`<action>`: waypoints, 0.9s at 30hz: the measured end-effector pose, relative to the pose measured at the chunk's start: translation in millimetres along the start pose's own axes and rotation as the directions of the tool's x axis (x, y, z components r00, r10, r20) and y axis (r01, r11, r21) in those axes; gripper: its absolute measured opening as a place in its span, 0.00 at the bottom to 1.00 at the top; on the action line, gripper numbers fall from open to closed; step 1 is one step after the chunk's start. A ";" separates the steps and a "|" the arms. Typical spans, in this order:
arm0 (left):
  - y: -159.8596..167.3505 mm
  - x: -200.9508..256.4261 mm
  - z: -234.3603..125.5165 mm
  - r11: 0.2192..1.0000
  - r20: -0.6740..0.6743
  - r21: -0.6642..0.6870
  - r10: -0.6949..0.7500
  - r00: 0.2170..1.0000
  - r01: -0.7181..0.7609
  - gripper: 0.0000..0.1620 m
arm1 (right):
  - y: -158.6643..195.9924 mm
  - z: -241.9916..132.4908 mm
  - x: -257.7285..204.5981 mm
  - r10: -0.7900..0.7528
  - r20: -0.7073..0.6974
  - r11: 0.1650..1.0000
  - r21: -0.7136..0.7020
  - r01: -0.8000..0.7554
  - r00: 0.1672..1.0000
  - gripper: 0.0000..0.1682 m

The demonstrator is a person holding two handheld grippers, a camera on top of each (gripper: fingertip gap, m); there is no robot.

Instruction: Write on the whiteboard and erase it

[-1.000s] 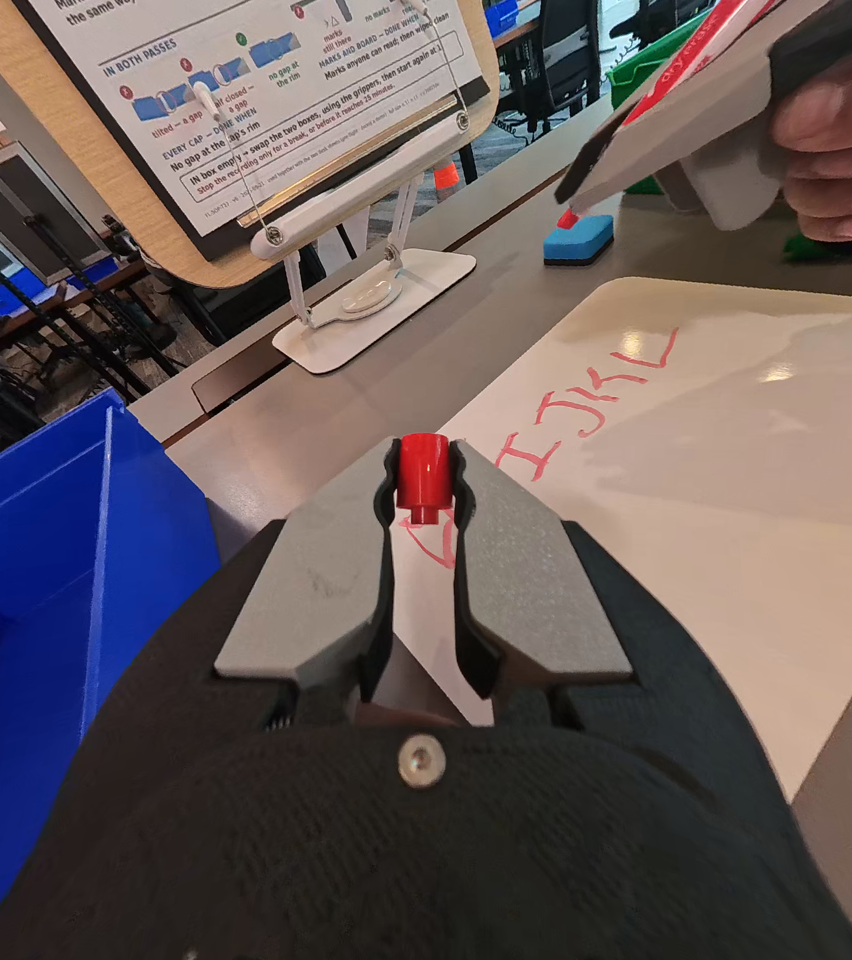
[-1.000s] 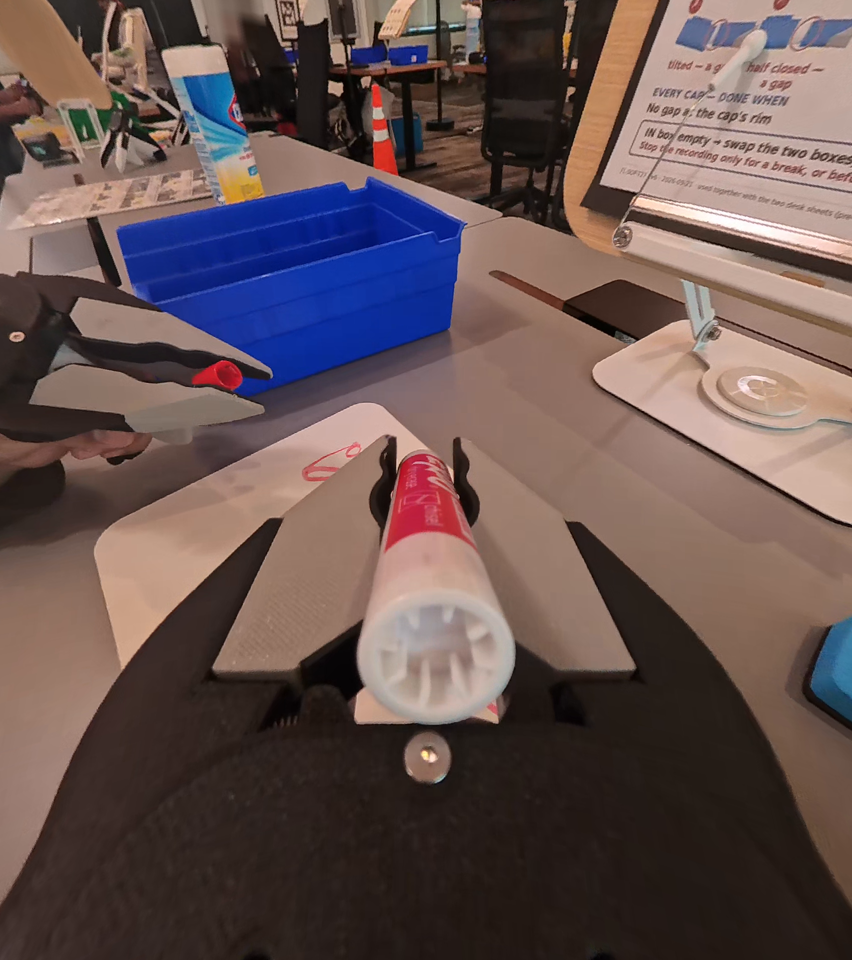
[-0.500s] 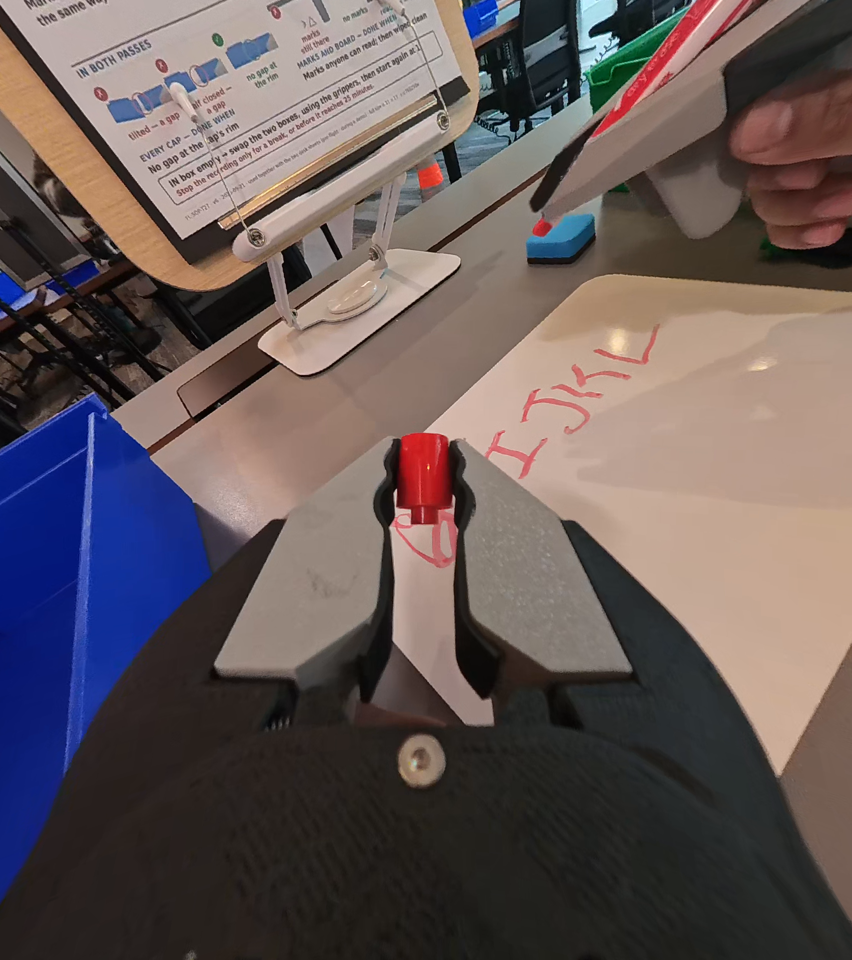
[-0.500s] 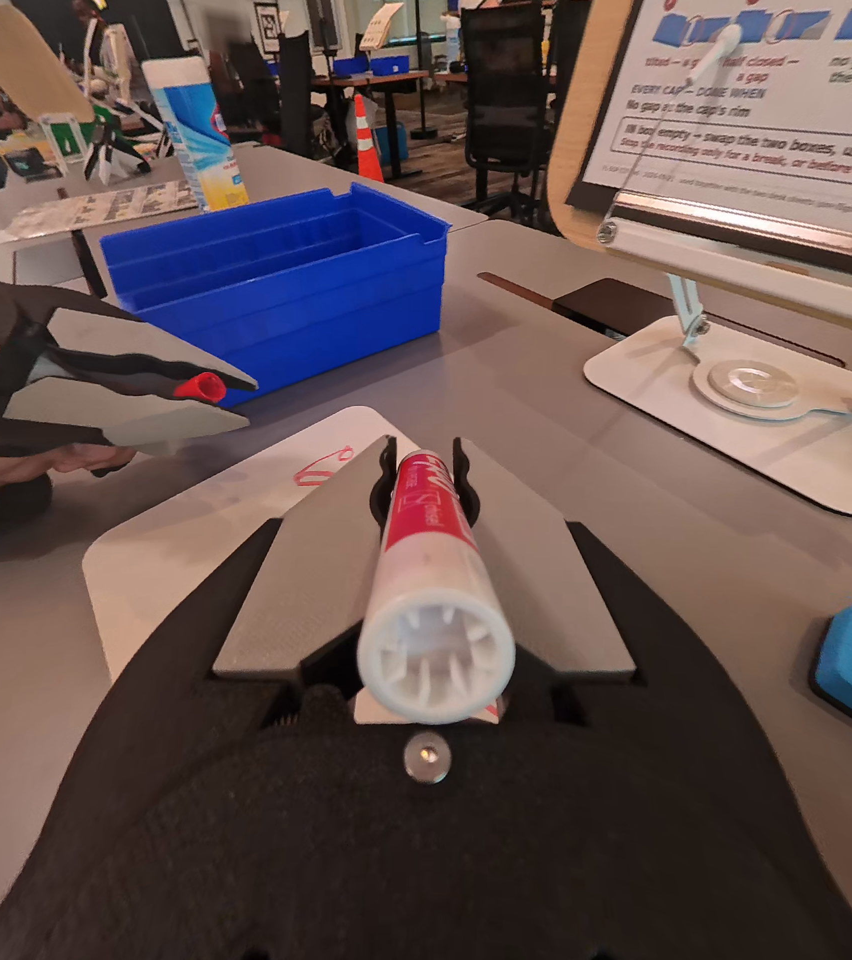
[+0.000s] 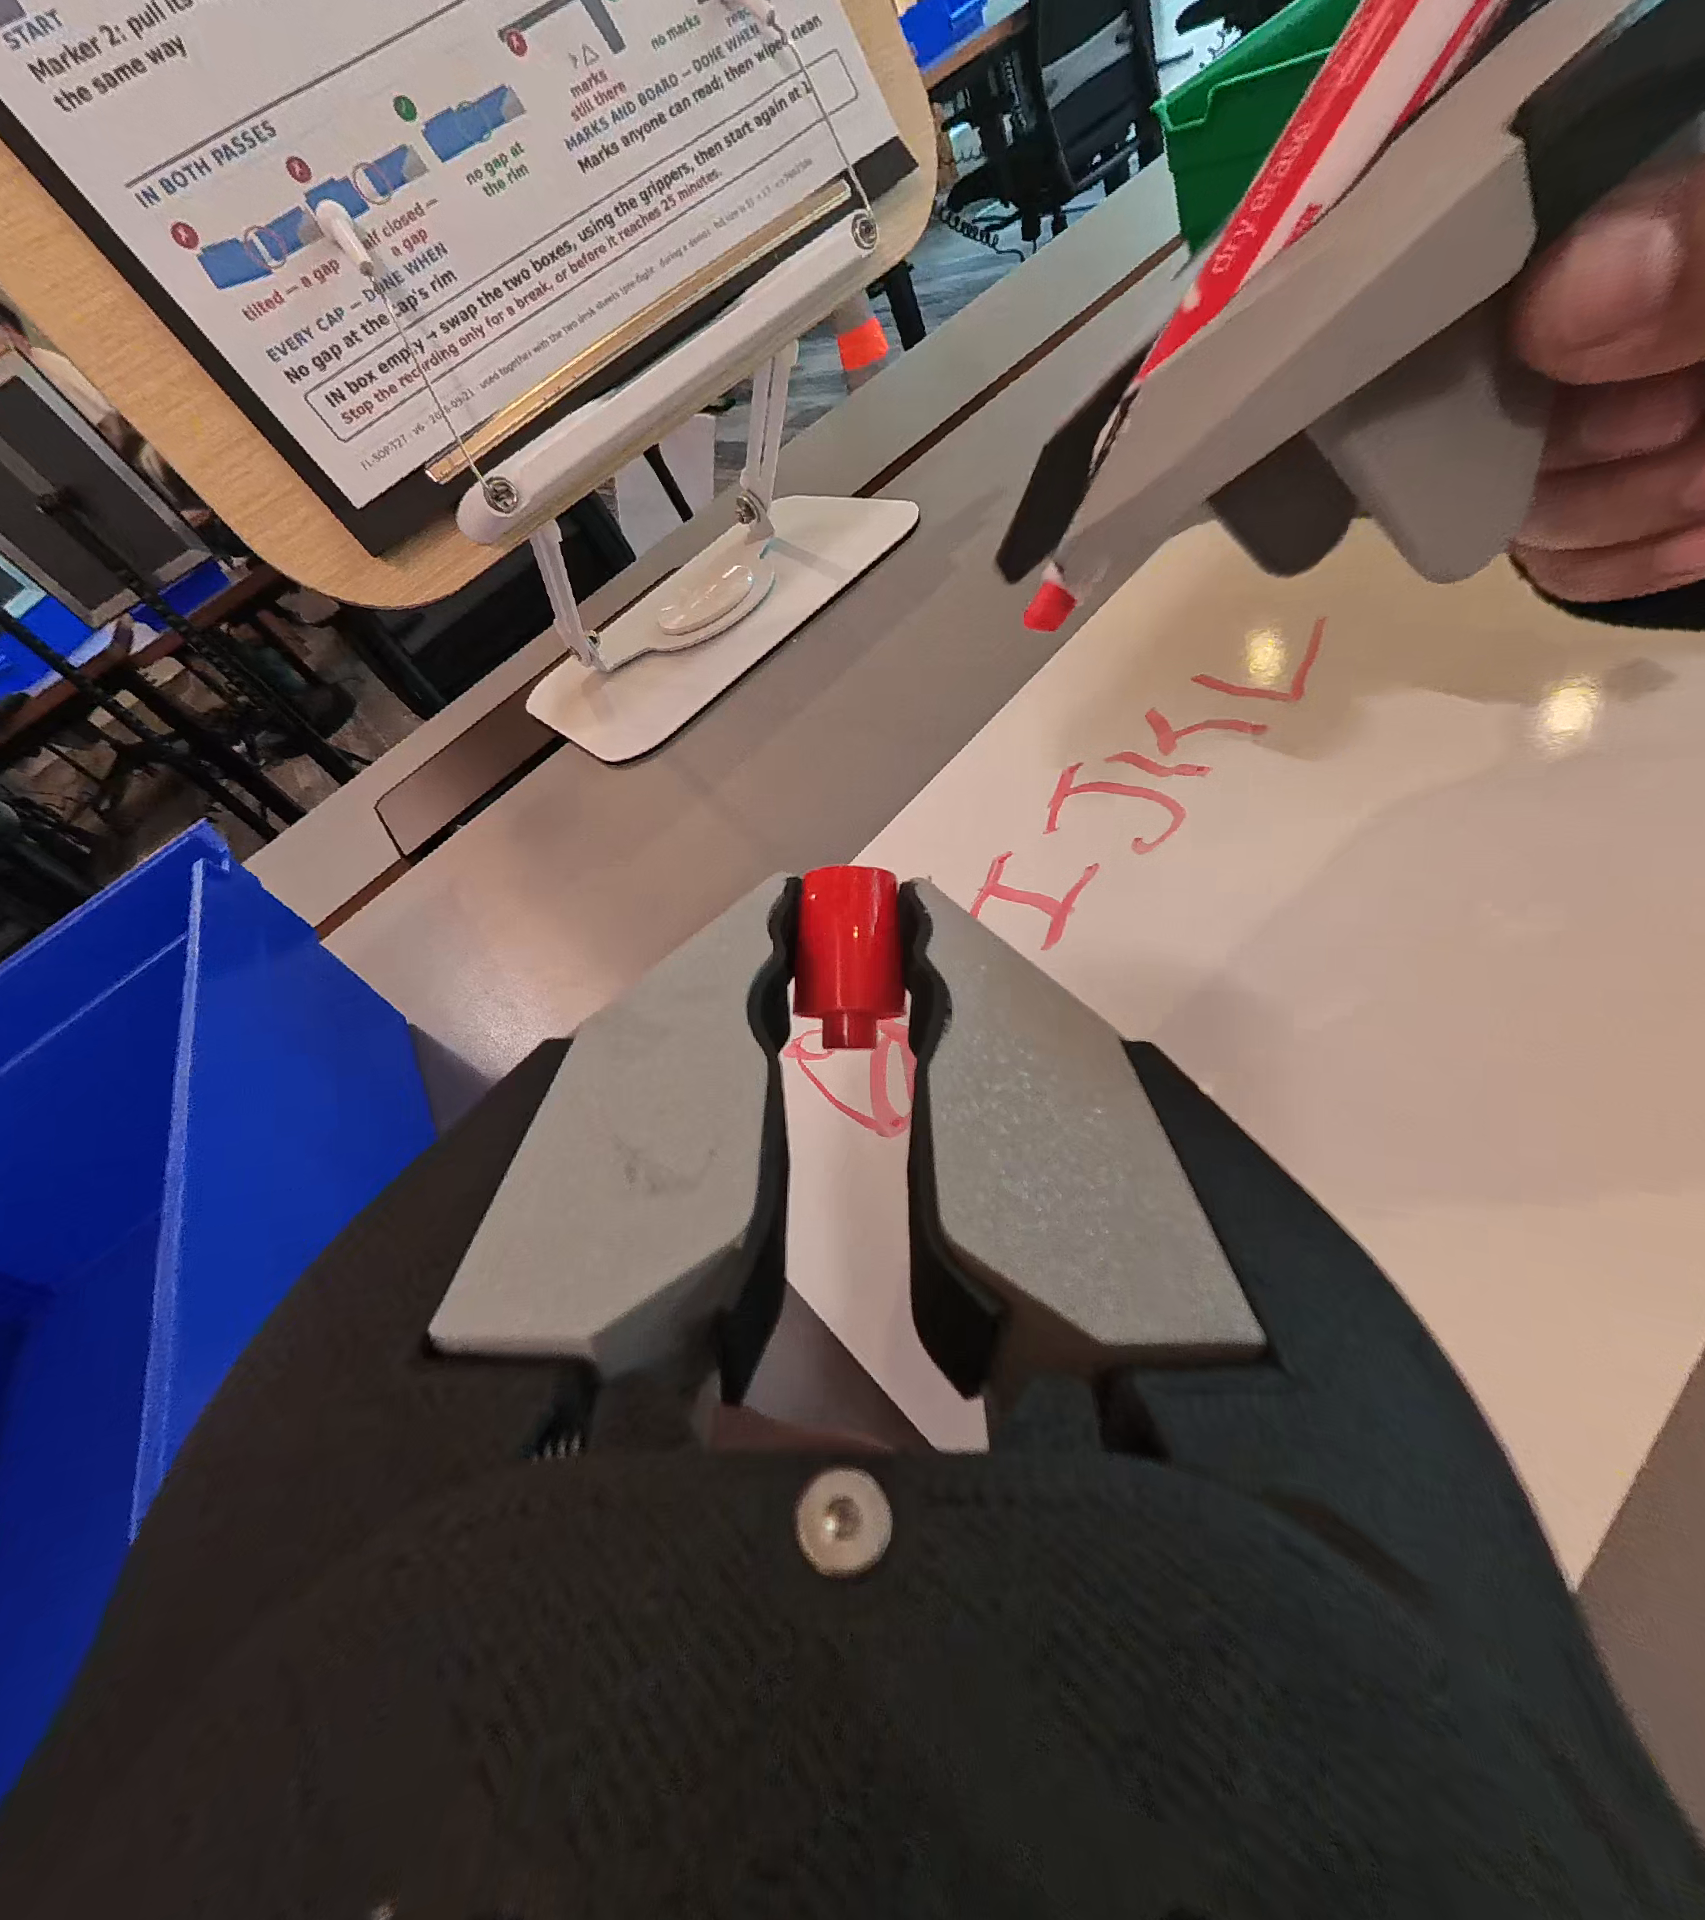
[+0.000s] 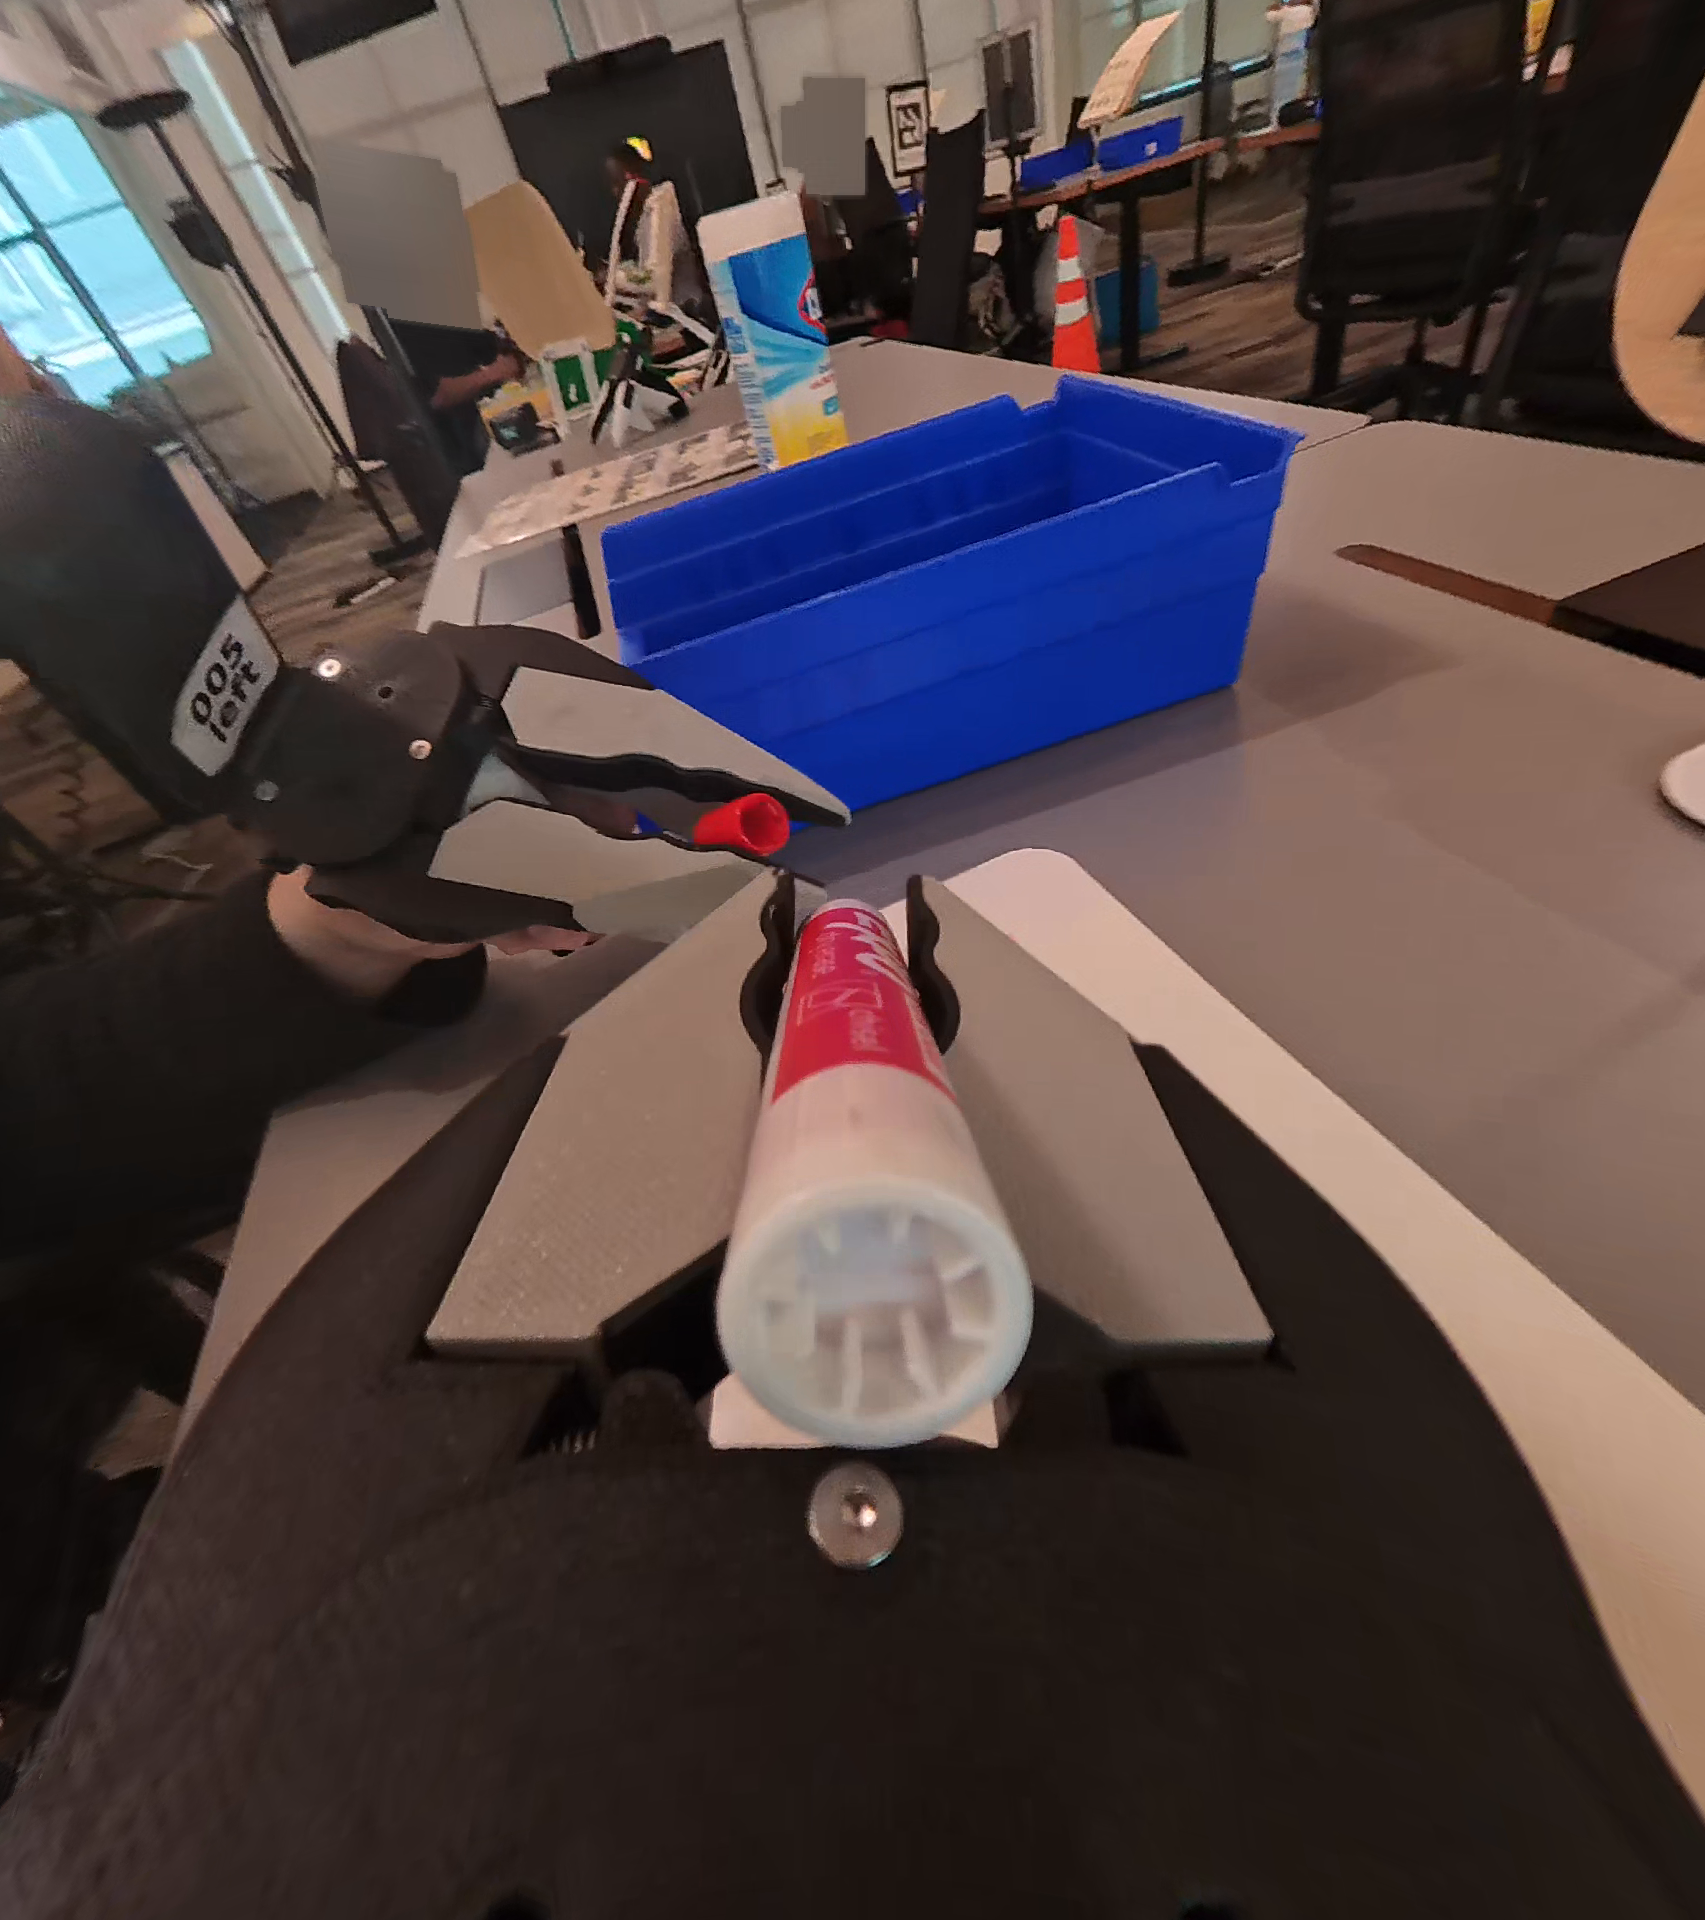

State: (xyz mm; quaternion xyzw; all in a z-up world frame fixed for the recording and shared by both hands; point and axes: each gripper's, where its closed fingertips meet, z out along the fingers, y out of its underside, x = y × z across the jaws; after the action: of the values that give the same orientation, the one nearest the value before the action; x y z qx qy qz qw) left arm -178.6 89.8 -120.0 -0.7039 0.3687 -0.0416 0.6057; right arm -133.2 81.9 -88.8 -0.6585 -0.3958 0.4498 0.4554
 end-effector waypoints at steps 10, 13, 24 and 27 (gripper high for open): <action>-0.1 9.7 2.2 0.998 -0.015 -0.008 0.057 0.998 -0.057 0.10 | 5.0 18.5 -31.9 0.043 0.126 0.999 -0.023 -0.040 0.991 0.12; -0.6 13.8 2.2 0.997 -0.031 -0.004 0.076 0.997 -0.076 0.10 | 7.9 21.6 -33.8 0.057 0.131 0.998 -0.037 -0.052 0.990 0.12; -8.7 26.4 0.3 0.989 -0.058 0.041 0.143 0.988 -0.141 0.10 | 9.9 25.2 -32.3 0.078 0.111 0.996 -0.039 -0.074 0.991 0.11; -10.8 29.8 -0.3 0.986 -0.064 0.053 0.160 0.985 -0.156 0.10 | 9.4 24.0 -30.1 0.093 0.109 0.995 -0.035 -0.090 0.990 0.11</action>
State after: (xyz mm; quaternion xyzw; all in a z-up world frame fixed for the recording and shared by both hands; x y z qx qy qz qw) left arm -152.1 72.6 -122.0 -0.6560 0.4427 -0.0260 0.6107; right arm -163.5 57.1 -95.1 -0.6569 -0.3962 0.5000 0.4018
